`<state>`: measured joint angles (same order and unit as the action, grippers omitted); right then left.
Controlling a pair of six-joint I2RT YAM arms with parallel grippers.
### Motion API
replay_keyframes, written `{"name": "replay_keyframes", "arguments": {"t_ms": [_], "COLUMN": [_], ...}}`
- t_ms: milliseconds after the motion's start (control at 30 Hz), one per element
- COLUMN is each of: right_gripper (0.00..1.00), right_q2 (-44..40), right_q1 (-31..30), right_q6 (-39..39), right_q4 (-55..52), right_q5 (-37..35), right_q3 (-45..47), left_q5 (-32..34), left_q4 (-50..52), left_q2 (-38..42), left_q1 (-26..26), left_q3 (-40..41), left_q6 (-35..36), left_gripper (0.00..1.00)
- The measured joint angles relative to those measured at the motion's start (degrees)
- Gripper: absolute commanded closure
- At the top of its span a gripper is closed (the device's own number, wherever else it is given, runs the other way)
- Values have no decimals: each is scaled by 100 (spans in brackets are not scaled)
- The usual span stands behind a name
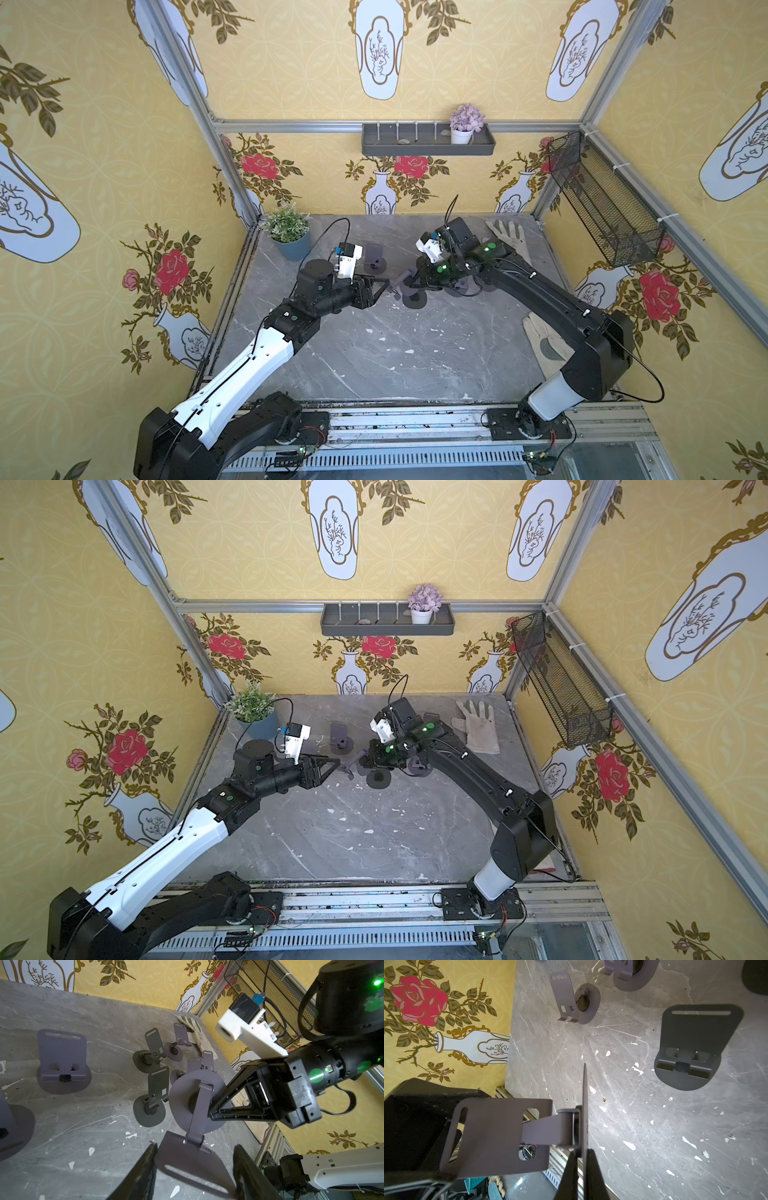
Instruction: Open the phone stand
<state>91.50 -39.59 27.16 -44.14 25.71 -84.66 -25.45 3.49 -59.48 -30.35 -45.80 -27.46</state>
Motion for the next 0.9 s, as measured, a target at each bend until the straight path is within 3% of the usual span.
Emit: {"name": "replay_keyframes", "arguments": {"t_ms": [33,100,133,333,733,900], "right_gripper": [96,96,96,95,93,93], "right_q2": [2,0,-2,-90,-286,-278], "right_q1": [-20,-107,-144,-350,-435,-437], "right_q6": [-22,-35,-39,-20,-26,-26], "right_q4": [-31,-72,-72,168,820,868], "right_q5": [-55,-212,-260,-413,461,841], "right_q3": [-7,-37,-50,-50,184,190], "left_q5": [2,-2,-9,-341,-538,-568], "left_q4": [2,0,0,-166,-968,-1287], "left_q2": [-2,-28,-46,-133,116,35], "left_q1": [2,7,9,-7,-7,-2], "left_q3": [7,17,22,96,435,448], "left_q6": [0,4,9,-15,55,61], "left_gripper": [50,10,0,1,0,8]}}
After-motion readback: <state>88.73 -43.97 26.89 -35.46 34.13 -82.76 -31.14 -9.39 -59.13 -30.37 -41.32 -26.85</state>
